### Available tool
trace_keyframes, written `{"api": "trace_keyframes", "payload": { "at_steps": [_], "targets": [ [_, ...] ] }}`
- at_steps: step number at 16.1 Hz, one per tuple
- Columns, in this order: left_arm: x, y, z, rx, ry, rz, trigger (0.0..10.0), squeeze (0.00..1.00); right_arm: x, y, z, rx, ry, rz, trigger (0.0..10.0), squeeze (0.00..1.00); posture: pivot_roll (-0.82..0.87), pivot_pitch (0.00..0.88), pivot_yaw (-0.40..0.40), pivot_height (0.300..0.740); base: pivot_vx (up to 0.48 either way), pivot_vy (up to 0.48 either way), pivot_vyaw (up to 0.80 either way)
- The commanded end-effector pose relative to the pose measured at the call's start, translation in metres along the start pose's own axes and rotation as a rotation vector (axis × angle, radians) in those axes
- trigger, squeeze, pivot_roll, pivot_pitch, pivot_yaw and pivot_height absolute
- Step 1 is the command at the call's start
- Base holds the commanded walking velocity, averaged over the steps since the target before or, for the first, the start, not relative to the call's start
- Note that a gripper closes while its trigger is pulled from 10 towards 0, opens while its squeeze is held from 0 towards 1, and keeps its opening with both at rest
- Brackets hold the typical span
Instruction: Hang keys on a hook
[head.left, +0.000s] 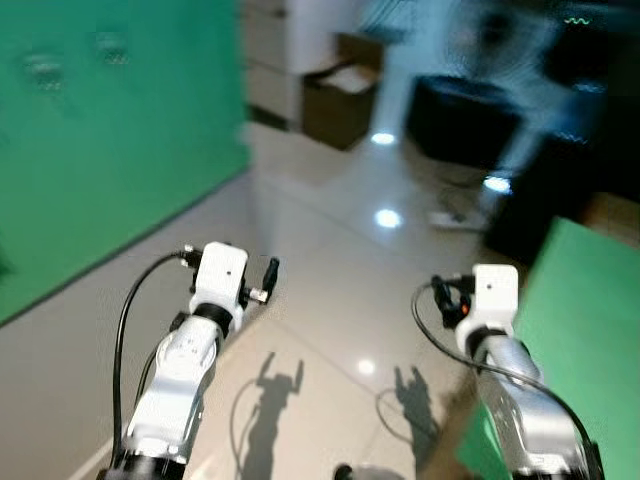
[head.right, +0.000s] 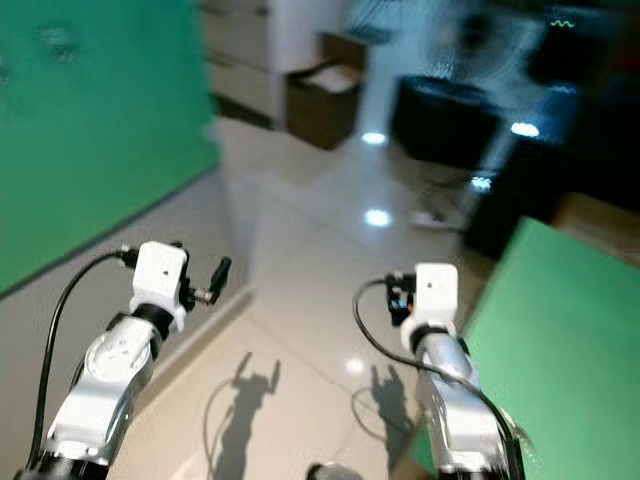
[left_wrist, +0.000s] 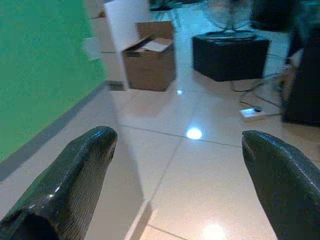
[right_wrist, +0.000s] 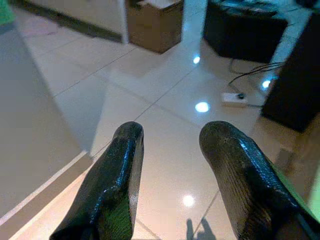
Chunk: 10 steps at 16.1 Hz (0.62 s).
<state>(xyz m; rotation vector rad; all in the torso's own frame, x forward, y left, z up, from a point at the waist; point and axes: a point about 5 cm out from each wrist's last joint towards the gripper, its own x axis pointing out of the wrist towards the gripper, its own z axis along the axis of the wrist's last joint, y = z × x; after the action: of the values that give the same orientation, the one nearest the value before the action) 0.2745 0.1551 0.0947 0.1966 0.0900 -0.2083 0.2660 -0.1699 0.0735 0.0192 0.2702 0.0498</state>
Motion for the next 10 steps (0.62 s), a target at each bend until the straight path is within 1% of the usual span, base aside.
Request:
{"api": "trace_keyframes", "payload": {
  "at_steps": [1,4,6,10],
  "targets": [
    [0.0,0.006,0.005,0.014,-0.022,0.038,10.0,0.0,0.003,0.004,0.002,-0.024,-0.01,0.038,10.0,0.0,0.0,0.0,-0.049,0.74,0.0,0.0,-0.8],
    [-0.001,0.008,0.005,0.022,-0.025,0.069,10.0,0.0,0.008,0.005,0.005,-0.054,-0.008,0.053,10.0,0.0,0.02,0.0,-0.076,0.74,0.0,0.0,0.0],
    [-0.008,0.011,0.002,0.02,-0.021,0.087,10.0,0.0,0.011,0.011,0.004,-0.062,0.002,0.088,10.0,0.0,0.03,0.0,-0.094,0.74,0.0,0.304,0.0],
    [-0.014,0.013,0.0,0.036,-0.012,0.107,10.0,0.0,0.013,0.016,0.0,-0.073,0.021,0.12,10.0,0.0,0.06,0.0,-0.116,0.74,0.0,0.359,0.0]
  ]
}}
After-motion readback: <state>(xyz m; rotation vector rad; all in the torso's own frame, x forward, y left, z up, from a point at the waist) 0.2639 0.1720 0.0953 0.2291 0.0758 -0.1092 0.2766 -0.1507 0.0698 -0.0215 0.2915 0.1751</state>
